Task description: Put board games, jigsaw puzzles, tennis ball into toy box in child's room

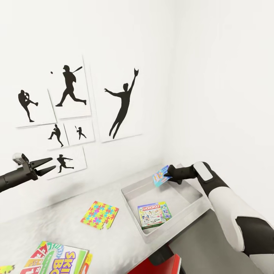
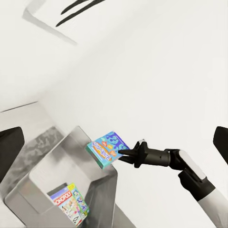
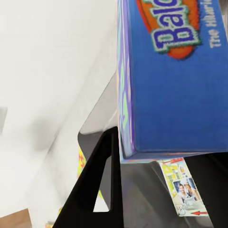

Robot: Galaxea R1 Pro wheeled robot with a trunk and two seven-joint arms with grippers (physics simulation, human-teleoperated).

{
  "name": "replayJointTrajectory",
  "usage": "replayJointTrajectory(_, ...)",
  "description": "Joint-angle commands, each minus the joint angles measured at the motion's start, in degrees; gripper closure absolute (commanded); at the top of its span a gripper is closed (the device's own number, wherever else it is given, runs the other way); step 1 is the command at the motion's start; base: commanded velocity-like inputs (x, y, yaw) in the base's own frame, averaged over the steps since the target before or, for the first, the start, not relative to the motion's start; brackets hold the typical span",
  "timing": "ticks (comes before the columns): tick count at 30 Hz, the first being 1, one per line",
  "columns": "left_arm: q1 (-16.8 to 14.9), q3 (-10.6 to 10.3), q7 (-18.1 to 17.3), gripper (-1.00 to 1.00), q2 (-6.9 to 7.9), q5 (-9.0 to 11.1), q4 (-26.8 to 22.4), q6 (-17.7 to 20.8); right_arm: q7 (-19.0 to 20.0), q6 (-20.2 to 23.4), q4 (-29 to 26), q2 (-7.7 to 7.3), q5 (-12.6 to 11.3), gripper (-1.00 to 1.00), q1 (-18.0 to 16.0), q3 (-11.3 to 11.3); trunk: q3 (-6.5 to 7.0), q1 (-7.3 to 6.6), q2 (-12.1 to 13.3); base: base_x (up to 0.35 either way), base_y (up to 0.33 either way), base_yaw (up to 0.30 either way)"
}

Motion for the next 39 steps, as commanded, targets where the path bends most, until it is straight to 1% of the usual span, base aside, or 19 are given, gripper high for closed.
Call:
replayJointTrajectory(1,0.2,0.1,-0.2,-1.0,0.01,0.0,0.3,0.6,-0.9,-0.1,0.0,0.34,-0.3,1.0,-0.2,-0.2,-0.12,0.03,-0.1,0.0,0.0,0.0)
replayJointTrajectory(2,0.3,0.1,-0.2,-1.0,-0.25,0.0,0.7,0.6,-1.2,-0.5,0.1,0.67,-0.3,1.0,-0.2,-0.2,-0.12,0.03,-0.1,0.0,0.0,0.0)
replayJointTrajectory(3,0.5,0.1,-0.2,-1.0,-0.46,0.0,0.6,0.6,-0.9,-0.8,0.2,0.65,-0.4,1.0,-0.3,-0.2,-0.12,0.03,-0.1,0.0,0.0,0.0)
replayJointTrajectory(9,0.6,0.1,-0.2,-1.0,-0.31,0.0,0.5,0.6,1.0,-2.6,0.3,0.32,-0.4,1.0,-0.4,-0.2,-0.12,0.03,-0.1,0.0,0.0,0.0)
replayJointTrajectory(28,0.6,0.0,-0.1,-1.0,-0.3,0.0,0.5,0.6,0.7,-2.8,0.3,0.55,-0.4,1.0,-0.4,0.0,-0.13,0.03,-0.1,0.0,0.0,0.0)
replayJointTrajectory(39,0.6,0.0,-0.2,-1.0,-0.3,0.0,0.5,0.6,0.7,-2.6,0.4,0.61,-0.3,1.0,-0.4,0.0,-0.95,0.03,-0.1,0.0,0.0,0.0)
